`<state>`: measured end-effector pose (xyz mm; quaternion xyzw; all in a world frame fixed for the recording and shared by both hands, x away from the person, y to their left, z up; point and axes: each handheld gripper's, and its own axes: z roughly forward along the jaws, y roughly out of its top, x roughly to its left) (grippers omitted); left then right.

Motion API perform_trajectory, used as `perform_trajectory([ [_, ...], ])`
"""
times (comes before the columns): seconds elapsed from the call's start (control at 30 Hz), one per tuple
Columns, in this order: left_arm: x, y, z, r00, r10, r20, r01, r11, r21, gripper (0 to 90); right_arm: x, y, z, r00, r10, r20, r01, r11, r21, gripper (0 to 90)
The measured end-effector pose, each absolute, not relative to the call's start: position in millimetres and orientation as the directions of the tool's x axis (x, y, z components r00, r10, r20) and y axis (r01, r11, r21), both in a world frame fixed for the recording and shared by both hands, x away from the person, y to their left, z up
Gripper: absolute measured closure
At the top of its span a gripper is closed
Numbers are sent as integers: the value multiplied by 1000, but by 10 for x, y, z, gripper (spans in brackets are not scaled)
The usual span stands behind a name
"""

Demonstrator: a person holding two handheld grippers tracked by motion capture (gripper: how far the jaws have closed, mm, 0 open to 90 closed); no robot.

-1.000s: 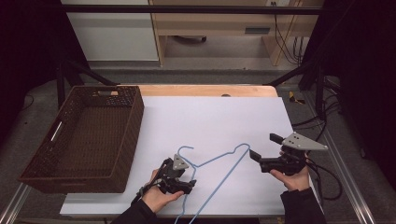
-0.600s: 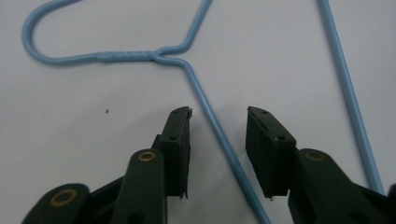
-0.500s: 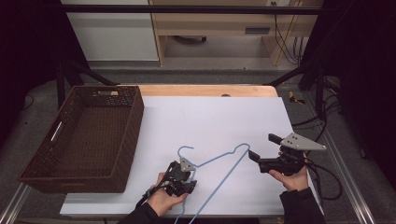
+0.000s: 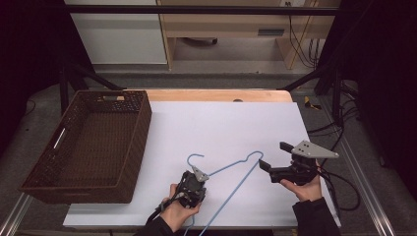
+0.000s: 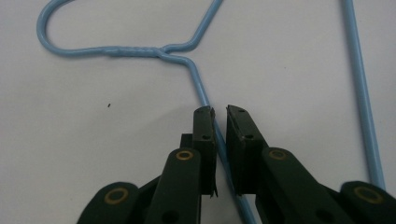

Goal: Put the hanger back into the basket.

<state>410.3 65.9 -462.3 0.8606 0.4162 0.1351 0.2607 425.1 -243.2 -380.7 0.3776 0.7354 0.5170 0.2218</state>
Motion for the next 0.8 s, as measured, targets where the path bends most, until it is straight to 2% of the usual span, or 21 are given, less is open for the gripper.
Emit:
perform_trajectory([
  [0.33, 4152, 714, -4617, 630, 776, -29, 651, -507, 565, 837, 4249, -2428, -3808, -620, 782, 65, 327, 182, 927, 35],
  [0.8, 4151, 710, -4629, 626, 779, -30, 648, -499, 576, 836, 4250, -2421, -3813, -623, 779, 69, 331, 183, 926, 35],
])
